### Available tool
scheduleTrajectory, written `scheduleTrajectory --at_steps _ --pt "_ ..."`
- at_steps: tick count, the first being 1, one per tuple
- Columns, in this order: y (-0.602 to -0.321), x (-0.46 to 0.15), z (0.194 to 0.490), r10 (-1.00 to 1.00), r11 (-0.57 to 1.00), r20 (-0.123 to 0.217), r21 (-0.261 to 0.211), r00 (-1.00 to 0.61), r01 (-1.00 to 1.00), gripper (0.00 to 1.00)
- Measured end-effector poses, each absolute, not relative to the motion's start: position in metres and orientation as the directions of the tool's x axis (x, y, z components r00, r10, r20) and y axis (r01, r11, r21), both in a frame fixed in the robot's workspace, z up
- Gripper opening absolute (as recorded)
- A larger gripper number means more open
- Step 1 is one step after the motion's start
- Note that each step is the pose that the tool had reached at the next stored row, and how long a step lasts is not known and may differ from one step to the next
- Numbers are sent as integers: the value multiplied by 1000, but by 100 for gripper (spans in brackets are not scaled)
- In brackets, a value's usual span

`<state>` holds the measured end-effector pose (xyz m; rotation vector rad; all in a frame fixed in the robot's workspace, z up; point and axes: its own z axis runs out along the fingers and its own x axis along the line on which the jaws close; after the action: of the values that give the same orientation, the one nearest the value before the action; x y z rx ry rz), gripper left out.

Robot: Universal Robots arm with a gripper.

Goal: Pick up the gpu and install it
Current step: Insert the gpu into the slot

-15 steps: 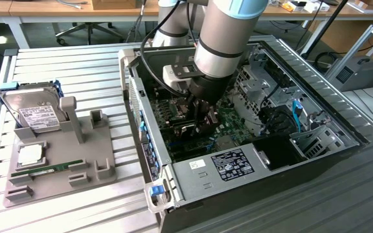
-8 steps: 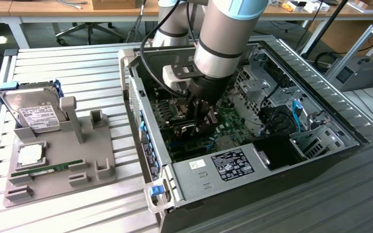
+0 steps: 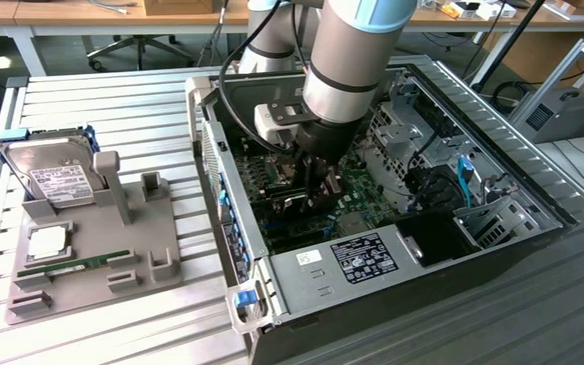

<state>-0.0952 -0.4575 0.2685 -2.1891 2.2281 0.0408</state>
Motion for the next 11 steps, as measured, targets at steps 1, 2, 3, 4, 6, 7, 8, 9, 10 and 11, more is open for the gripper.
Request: scheduleTrajectory --at_steps 1,2,3,4,6,7,8,9,10,11 --pt "-457 -95 268 -999 17 -31 5 -18 -1000 53" --pt "-457 -95 268 -999 18 -32 5 -18 -1000 53" --pt "-457 -96 268 -999 18 -32 5 -18 -1000 53" --pt "-457 -96 268 -999 18 -32 5 -18 -1000 53" --pt "-457 -98 268 -999 18 -32 5 -18 -1000 53" --pt "-457 -98 268 -999 18 -32 5 -18 -1000 53" --pt "-458 -98 268 -999 17 -32 5 -18 -1000 53" --pt "-457 -98 268 -999 18 -32 5 -18 -1000 53" --pt "-457 -98 268 -999 18 -32 5 -18 -1000 53" --pt "-457 -98 268 -999 18 -32 5 -18 -1000 53"
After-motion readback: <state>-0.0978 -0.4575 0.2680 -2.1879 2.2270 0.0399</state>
